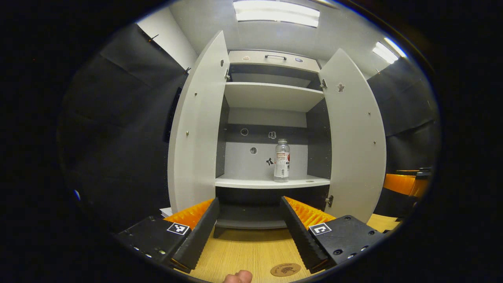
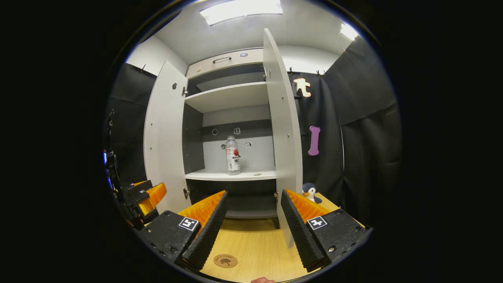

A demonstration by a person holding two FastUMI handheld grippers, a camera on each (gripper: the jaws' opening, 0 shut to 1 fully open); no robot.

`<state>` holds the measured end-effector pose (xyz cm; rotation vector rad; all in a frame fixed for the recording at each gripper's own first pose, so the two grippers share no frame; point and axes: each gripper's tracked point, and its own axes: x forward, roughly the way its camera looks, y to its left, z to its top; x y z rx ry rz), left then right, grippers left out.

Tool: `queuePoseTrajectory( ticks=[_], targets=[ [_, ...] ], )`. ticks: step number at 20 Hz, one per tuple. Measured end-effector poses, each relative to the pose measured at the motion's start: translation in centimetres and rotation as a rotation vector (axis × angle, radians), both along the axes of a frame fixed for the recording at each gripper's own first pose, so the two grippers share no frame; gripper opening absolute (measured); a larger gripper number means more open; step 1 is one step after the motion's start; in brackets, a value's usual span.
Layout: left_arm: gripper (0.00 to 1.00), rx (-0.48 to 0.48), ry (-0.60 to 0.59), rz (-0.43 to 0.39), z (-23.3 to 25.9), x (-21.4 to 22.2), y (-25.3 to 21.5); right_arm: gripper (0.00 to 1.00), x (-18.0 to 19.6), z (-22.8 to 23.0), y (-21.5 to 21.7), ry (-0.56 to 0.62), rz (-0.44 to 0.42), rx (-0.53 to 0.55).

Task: Grasp the bottle in the cabinet with the left hand and place it on the coaster, then close the right door with the right hand and the left door with the left hand.

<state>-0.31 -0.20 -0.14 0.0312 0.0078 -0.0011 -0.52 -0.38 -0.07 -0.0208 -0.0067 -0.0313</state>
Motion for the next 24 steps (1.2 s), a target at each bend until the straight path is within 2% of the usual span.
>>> queuePoseTrajectory(
  ticks=[24],
  targets=[
    [0.95,-0.016,0.023,0.001,-1.1,1.1,0.1,0.83,1.2,0.2,0.2,-0.002,0.002,-0.008]
  ],
)
